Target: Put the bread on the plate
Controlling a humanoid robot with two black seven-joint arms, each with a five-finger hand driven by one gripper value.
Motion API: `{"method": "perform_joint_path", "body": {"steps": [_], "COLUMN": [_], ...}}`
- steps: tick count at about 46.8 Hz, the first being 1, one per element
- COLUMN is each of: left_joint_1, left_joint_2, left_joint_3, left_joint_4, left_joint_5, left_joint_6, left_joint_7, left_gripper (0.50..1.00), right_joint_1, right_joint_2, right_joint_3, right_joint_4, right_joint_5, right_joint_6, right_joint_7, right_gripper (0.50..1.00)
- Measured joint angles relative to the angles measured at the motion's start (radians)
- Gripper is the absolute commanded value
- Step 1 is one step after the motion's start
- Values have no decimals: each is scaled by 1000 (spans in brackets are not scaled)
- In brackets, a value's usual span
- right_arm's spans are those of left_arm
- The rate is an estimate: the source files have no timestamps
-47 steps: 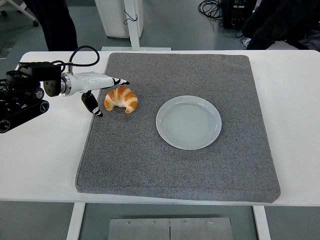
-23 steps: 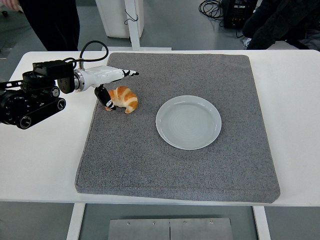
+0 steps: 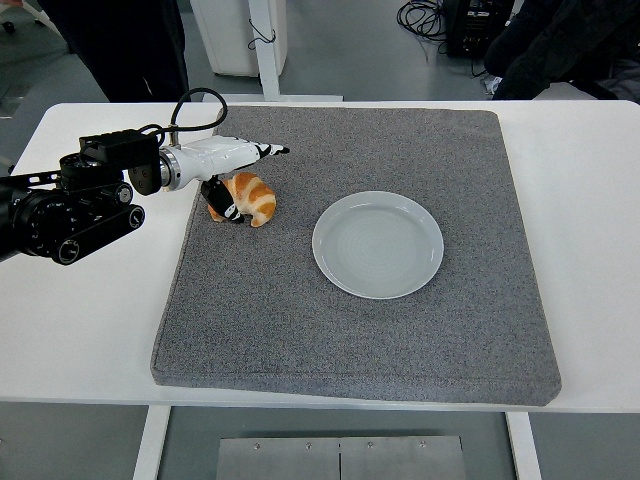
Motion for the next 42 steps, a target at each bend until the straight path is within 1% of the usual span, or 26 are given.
{"method": "perform_joint_path", "body": {"steps": [6, 11, 14, 15, 16, 17, 18, 19, 21, 23, 32, 36, 42], "left_joint_1": [5, 6, 7, 9, 11, 11, 12, 12, 13, 13, 8, 2, -3], "left_joint_2": [-37, -59, -63, -64, -67, -68, -68, -69, -71, -74, -78, -77, -73], "left_joint_3": [38, 51, 51, 51, 51, 51, 51, 51, 51, 54, 56, 58, 59], "left_joint_4": [54, 84, 95, 95, 96, 97, 97, 99, 105, 109, 111, 111, 110], "left_joint_5": [-2, -4, -5, -5, -5, -5, -5, -5, -5, -5, -24, -34, -36], "left_joint_6": [52, 67, 69, 70, 74, 76, 80, 83, 90, 91, 80, 71, 61], "left_joint_7": [-5, -18, -23, -25, -26, -27, -27, -27, -28, -28, -24, -31, -56], "left_gripper": [990, 984, 968, 957, 936, 895, 836, 767, 645, 500, 500, 500, 500], "right_joint_1": [0, 0, 0, 0, 0, 0, 0, 0, 0, 0, 0, 0, 0], "right_joint_2": [0, 0, 0, 0, 0, 0, 0, 0, 0, 0, 0, 0, 0], "right_joint_3": [0, 0, 0, 0, 0, 0, 0, 0, 0, 0, 0, 0, 0], "right_joint_4": [0, 0, 0, 0, 0, 0, 0, 0, 0, 0, 0, 0, 0], "right_joint_5": [0, 0, 0, 0, 0, 0, 0, 0, 0, 0, 0, 0, 0], "right_joint_6": [0, 0, 0, 0, 0, 0, 0, 0, 0, 0, 0, 0, 0], "right_joint_7": [0, 0, 0, 0, 0, 0, 0, 0, 0, 0, 0, 0, 0], "right_gripper": [1000, 1000, 1000, 1000, 1000, 1000, 1000, 1000, 1000, 1000, 1000, 1000, 1000]}}
